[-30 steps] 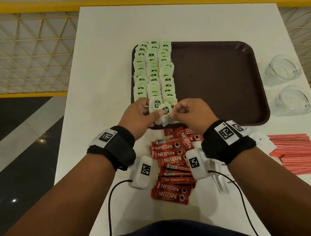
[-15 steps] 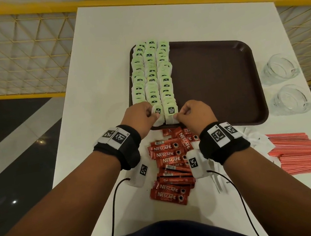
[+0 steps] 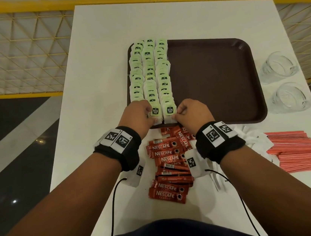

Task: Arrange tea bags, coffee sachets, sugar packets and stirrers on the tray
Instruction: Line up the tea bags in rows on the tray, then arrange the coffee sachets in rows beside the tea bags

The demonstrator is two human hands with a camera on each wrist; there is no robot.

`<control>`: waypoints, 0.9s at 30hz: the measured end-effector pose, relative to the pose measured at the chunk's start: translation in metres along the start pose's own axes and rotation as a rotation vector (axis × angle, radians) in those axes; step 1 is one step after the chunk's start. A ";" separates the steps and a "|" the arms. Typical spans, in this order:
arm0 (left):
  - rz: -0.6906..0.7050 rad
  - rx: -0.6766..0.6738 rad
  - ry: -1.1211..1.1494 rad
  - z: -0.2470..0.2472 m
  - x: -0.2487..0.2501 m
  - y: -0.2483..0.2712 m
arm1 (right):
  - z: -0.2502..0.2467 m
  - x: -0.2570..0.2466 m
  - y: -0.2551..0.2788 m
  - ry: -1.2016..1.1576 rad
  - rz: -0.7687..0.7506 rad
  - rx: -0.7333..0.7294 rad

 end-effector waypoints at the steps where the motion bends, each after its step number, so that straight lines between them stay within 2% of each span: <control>1: 0.003 0.003 -0.002 0.000 0.000 -0.001 | -0.001 -0.001 0.000 0.000 -0.002 -0.004; 5: 0.026 0.033 -0.002 -0.001 0.001 0.003 | -0.011 0.001 0.004 0.003 -0.010 0.022; 9: 0.120 0.048 -0.022 -0.005 0.006 0.015 | -0.025 0.004 0.023 0.022 -0.064 0.011; 14: 0.196 -0.176 -0.084 -0.006 0.001 0.036 | -0.023 0.020 0.052 0.264 -0.084 -0.193; 17: 0.199 -0.296 -0.184 -0.002 -0.004 0.045 | -0.012 0.030 0.065 0.333 -0.033 -0.234; 22: 0.216 -0.363 -0.310 0.009 -0.001 0.051 | -0.001 0.029 0.071 0.332 -0.014 -0.201; 27: 0.192 -0.380 -0.307 0.016 -0.004 0.054 | 0.003 0.032 0.074 0.273 -0.037 -0.188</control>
Point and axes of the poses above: each hand's wrist, its own y-axis away from the middle knuckle, its own z-axis out of the palm, x = y × z, the point moved 1 cm from there along -y, towards the middle knuckle
